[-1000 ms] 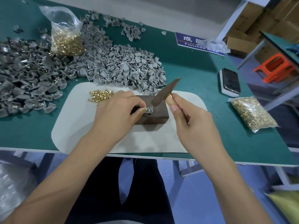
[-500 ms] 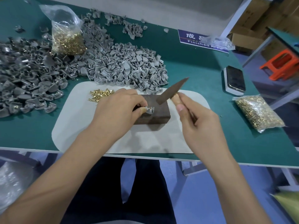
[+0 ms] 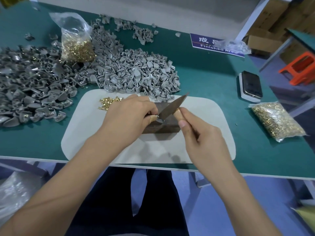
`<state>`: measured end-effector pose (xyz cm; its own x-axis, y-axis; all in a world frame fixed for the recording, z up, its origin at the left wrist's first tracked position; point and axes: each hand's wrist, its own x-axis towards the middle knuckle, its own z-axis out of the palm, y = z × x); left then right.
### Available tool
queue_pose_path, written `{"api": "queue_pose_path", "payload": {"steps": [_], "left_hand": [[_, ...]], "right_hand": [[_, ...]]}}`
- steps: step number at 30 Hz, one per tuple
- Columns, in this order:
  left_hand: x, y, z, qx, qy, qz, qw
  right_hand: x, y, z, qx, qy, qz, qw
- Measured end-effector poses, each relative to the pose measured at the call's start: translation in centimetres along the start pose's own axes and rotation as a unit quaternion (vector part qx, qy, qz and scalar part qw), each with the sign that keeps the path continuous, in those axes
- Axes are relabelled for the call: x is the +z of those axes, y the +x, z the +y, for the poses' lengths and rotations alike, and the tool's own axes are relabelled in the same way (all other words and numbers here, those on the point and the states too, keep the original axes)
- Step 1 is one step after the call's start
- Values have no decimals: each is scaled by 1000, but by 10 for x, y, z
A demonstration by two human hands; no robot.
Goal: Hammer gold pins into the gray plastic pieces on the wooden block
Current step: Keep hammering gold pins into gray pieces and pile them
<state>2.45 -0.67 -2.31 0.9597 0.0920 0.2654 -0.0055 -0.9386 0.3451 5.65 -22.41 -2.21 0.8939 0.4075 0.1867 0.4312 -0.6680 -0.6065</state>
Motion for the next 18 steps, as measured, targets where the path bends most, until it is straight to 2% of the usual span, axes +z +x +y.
{"api": "queue_pose_path", "payload": {"steps": [2, 6, 10, 12, 15, 16, 18], "left_hand": [[1, 0, -2, 3, -7, 10, 1000], [3, -1, -3, 2, -8, 26, 1000], [4, -1, -4, 8, -11, 26, 1000], [4, -1, -6, 11, -14, 25, 1000], [5, -1, -6, 13, -17, 34, 999], [6, -1, -5, 12, -15, 34, 999], [6, -1, -6, 14, -11, 37, 999]], "right_hand": [[-5, 3, 0, 4, -24, -1, 1000], [-12, 5, -1, -15, 5, 66, 998], [-4, 2, -8, -19, -67, -19, 997], [-9, 5, -8, -21, -77, 0, 997], [-15, 6, -6, -21, -29, 66, 997], [-14, 5, -6, -23, -19, 70, 997], [-9, 2, -8, -21, -38, 25, 999]]}}
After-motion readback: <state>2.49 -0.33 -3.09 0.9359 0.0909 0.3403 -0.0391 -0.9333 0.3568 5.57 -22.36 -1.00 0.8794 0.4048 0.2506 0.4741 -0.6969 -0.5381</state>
